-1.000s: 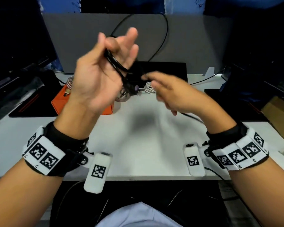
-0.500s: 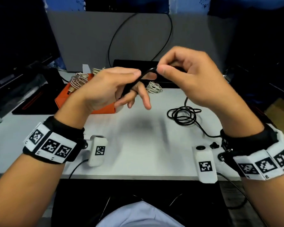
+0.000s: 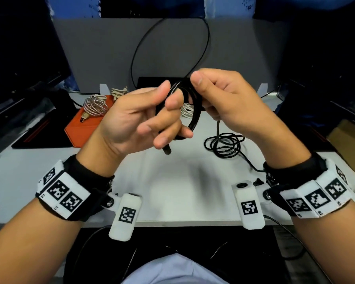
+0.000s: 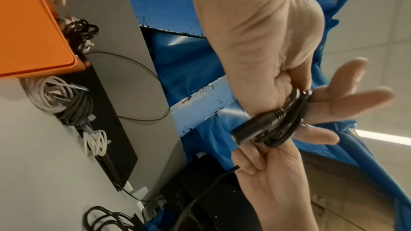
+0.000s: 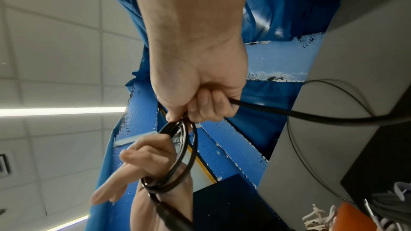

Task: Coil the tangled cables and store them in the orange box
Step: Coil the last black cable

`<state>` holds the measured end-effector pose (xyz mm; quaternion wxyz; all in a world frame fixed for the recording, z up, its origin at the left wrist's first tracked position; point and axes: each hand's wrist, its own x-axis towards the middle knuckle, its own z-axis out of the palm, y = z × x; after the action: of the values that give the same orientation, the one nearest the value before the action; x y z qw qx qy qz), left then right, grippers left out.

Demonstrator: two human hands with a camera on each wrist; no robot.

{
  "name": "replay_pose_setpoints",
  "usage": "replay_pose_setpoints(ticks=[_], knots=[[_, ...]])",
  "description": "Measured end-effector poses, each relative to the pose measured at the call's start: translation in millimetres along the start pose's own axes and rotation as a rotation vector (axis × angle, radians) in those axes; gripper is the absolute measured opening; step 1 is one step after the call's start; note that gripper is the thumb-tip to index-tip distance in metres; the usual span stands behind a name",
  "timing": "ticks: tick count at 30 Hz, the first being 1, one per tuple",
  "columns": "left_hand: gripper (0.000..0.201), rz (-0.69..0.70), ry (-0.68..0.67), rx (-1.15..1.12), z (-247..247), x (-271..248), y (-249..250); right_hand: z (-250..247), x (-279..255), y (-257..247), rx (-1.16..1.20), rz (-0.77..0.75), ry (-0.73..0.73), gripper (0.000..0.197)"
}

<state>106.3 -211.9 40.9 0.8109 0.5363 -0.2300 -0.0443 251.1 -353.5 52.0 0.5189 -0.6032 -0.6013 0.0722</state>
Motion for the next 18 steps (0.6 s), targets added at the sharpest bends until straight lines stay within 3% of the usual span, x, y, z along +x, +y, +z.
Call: replay_pose_setpoints(ticks=[4, 7, 9, 12, 15, 18], knots=[[0.043, 0.118, 0.01, -0.163, 9, 4, 0, 1, -1, -2, 0.108, 0.069, 0.025, 0.047], [0.05, 0.272, 0.144, -0.224, 8, 6, 11, 5, 3, 11, 0.019, 0.12, 0.09, 0.03], [0.054, 0.431, 0.287, -0.257, 1, 4, 22, 12, 2, 18, -0.083, 0.192, 0.003, 0.023], [0.048, 0.602, 0.474, -0.274, -20, -2, 31, 25, -6, 19, -0.295, 0.254, -0.321, 0.03], [0.032, 0.58, 0.782, 0.159, -33, -3, 33, 38, -14, 7, -0.461, 0.206, -0.609, 0.031], [0.026, 0.363, 0.923, 0.699, -35, -2, 25, 38, -16, -10, -0.408, 0.144, -0.619, 0.029]])
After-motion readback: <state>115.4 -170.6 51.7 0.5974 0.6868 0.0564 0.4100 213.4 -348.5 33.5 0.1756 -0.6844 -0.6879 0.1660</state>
